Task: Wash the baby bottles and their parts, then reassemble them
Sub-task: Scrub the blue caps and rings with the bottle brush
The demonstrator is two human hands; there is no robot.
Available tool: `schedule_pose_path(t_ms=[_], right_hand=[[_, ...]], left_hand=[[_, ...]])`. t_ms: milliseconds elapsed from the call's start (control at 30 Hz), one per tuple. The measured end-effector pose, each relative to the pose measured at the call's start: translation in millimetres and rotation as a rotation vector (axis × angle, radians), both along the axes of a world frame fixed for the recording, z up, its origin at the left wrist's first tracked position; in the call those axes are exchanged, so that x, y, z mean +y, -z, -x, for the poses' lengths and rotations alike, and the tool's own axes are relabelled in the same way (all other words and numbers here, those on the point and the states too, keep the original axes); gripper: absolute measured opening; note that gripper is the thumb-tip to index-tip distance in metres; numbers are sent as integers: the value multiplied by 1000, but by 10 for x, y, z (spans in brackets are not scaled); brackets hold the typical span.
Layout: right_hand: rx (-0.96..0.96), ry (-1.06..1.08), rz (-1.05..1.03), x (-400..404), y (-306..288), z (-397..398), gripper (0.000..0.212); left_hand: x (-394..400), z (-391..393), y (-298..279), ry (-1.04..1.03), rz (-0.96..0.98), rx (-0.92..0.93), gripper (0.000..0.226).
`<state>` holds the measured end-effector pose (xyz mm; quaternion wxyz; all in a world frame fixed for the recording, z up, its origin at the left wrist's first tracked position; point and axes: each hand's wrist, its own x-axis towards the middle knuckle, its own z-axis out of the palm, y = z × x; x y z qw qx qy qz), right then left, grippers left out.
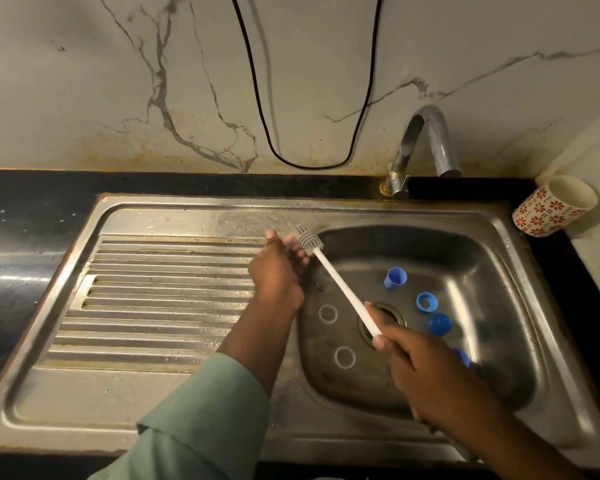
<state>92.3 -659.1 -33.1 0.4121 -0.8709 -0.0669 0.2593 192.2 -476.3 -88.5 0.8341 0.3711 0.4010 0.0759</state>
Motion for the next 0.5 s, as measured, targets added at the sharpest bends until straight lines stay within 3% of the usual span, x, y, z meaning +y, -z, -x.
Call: schedule_pose_path(t_ms=[167,267,500], right_hand=[[-10,80,-7,108,86,21,44],[-9,14,25,49,61,155,45],[-135,-44,141,-116,138,182,45]], left_hand=[[-153,21,-77,-7,261,-30,5],[-129,-51,-91,-103,364,8,12],[-185,-66,-113,-9,312,13,29]])
